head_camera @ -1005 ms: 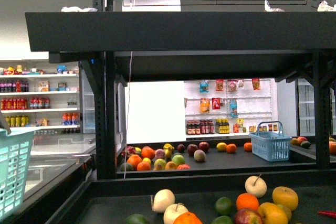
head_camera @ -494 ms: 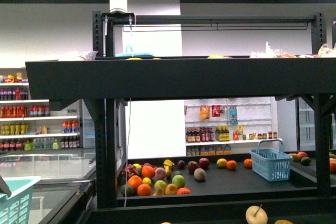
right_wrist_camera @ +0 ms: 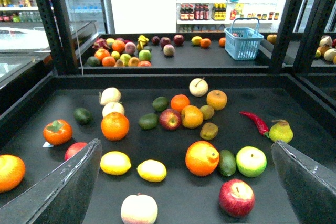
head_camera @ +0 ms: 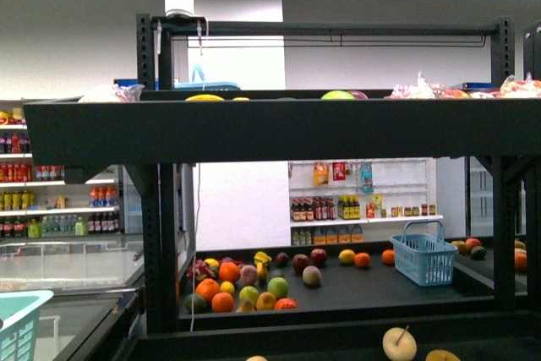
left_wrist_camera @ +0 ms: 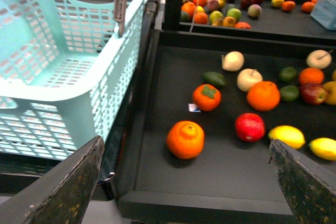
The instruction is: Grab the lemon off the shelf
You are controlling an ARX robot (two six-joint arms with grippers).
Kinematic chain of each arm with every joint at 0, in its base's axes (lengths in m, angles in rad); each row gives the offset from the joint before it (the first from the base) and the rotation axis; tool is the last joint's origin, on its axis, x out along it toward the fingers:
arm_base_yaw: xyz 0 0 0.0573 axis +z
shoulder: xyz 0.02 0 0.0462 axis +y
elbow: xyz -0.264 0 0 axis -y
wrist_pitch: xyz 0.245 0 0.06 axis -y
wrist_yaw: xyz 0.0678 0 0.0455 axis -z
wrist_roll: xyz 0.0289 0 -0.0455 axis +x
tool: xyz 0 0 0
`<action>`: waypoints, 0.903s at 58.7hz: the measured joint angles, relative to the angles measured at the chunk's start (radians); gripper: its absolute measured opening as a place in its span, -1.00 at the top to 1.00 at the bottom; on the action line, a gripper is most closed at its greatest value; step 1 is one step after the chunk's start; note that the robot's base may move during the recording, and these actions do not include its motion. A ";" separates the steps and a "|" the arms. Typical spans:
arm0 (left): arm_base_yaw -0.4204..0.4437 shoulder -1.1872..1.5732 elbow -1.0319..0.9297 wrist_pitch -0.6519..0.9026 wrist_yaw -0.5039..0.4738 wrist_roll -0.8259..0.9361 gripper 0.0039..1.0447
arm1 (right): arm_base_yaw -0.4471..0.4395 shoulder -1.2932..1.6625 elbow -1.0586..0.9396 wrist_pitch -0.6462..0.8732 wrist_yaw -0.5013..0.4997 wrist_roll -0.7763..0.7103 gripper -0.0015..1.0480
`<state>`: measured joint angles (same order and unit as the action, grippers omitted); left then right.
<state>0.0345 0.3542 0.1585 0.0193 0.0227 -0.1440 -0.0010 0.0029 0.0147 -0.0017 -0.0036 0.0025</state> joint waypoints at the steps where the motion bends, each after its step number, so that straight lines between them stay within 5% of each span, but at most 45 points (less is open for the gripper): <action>1: 0.029 0.061 0.039 0.031 0.032 -0.036 -0.85 | 0.000 0.000 0.000 0.000 0.001 0.000 -0.86; 12: 0.274 0.489 0.365 0.113 0.262 -0.338 -0.85 | 0.000 0.000 0.000 0.000 0.001 0.000 -0.86; 22: 0.472 0.878 0.655 0.154 0.369 -0.682 -0.85 | 0.000 0.000 0.000 0.000 0.001 0.000 -0.86; 53: 0.455 1.372 1.020 0.342 0.403 -1.048 -0.85 | 0.000 0.000 0.000 0.000 0.001 0.000 -0.86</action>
<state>0.4896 1.7260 1.1786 0.3611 0.4255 -1.1919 -0.0010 0.0025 0.0147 -0.0017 -0.0029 0.0021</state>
